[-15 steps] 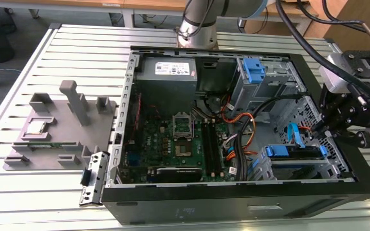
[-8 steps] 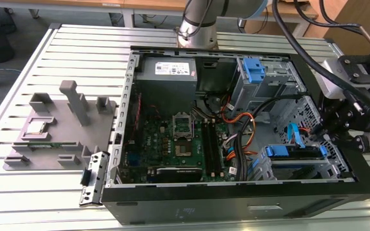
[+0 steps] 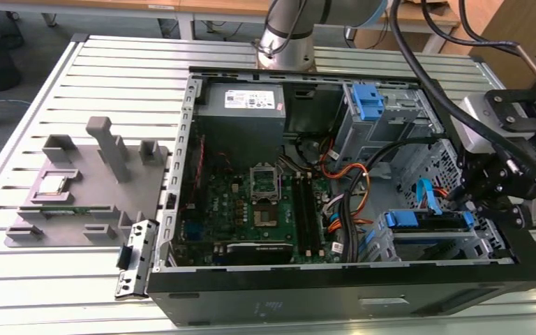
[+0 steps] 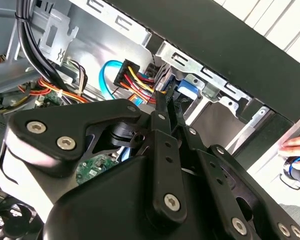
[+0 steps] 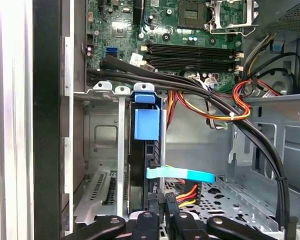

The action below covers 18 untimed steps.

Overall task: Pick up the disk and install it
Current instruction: 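Insert the second disk wire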

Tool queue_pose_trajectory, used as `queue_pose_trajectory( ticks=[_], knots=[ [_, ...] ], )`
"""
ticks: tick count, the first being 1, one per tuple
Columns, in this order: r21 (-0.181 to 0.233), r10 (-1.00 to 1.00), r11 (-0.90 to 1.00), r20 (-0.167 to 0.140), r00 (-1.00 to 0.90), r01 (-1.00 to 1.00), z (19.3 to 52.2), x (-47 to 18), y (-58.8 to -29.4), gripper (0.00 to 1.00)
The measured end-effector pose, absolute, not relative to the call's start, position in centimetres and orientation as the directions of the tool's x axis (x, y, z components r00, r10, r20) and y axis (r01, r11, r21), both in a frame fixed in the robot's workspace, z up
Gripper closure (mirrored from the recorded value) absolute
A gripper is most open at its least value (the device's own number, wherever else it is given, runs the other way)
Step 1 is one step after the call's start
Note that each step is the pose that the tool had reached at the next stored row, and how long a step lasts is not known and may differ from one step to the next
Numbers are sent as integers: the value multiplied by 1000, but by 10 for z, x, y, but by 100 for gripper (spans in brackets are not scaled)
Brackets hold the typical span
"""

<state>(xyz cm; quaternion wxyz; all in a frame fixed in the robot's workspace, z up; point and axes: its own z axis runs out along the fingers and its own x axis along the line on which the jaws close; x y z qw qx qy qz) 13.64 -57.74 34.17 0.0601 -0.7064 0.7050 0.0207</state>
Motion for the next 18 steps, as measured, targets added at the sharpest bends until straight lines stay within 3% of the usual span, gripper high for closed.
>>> queue_pose_trajectory(
  ticks=[18],
  knots=[
    [-57, -994, 0, -110, 6, -998, 337, 133, -579, 82]
  ],
)
